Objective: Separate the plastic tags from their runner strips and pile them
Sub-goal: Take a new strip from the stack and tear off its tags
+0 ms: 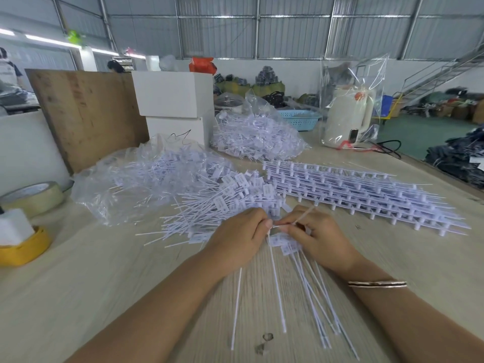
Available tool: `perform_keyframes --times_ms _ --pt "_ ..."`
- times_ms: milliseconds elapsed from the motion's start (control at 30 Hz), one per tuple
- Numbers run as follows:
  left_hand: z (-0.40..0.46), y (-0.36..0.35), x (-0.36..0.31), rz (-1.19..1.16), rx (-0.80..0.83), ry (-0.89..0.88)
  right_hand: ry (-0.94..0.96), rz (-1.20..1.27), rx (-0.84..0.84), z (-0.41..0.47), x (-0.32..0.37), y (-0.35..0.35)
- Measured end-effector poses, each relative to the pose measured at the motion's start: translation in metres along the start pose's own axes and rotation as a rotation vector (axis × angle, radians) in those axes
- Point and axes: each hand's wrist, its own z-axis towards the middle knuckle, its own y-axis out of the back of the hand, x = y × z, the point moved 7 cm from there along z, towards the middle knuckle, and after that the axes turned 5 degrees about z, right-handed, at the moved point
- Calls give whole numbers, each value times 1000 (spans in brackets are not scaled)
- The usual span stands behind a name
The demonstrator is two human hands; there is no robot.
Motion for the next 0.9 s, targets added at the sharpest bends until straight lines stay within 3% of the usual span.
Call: perform_keyframes --times_ms 333,467,567,633,733,900 --pt "-1 10 -19 -30 -164 -173 -90 275 -59 1 -5 5" --pt "0 12 -14 -82 -154 -148 -113 274 -55 1 -6 3" --pt "-4 18 -15 -107 -176 -164 -305 546 -296 -5 -26 20" --pt "-7 21 -16 -124 -183 -174 -341 548 -384 -11 -33 34" --pt "-7 24 -12 -117 -180 -158 -290 271 -162 -5 -24 22" --pt "-6 20 -4 -66 -156 -64 -169 276 67 0 -11 -1"
